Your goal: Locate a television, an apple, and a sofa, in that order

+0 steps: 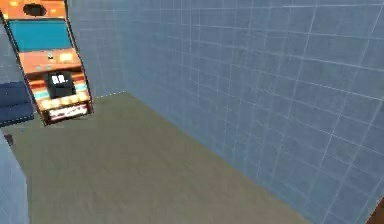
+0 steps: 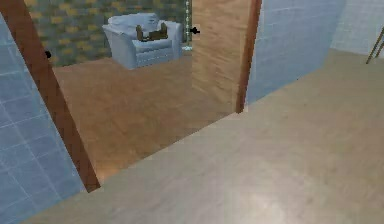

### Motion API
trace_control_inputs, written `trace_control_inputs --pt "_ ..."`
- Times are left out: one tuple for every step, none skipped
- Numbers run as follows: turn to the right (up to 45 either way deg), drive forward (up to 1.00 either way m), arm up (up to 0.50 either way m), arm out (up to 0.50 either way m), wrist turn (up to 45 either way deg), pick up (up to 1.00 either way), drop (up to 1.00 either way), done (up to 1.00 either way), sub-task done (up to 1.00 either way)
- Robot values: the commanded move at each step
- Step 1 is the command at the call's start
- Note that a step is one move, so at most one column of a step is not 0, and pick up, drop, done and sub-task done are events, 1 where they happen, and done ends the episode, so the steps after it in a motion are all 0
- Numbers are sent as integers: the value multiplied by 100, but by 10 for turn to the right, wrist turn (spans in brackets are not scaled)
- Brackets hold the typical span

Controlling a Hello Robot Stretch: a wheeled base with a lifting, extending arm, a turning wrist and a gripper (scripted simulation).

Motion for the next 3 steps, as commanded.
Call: trace_control_inputs --pt "420 0 0 0 0 0 0 0 0" --pt "0 30 0 0 0 0 0 0 0" --pt "-450 0 0 0 0 0 0 0 0"
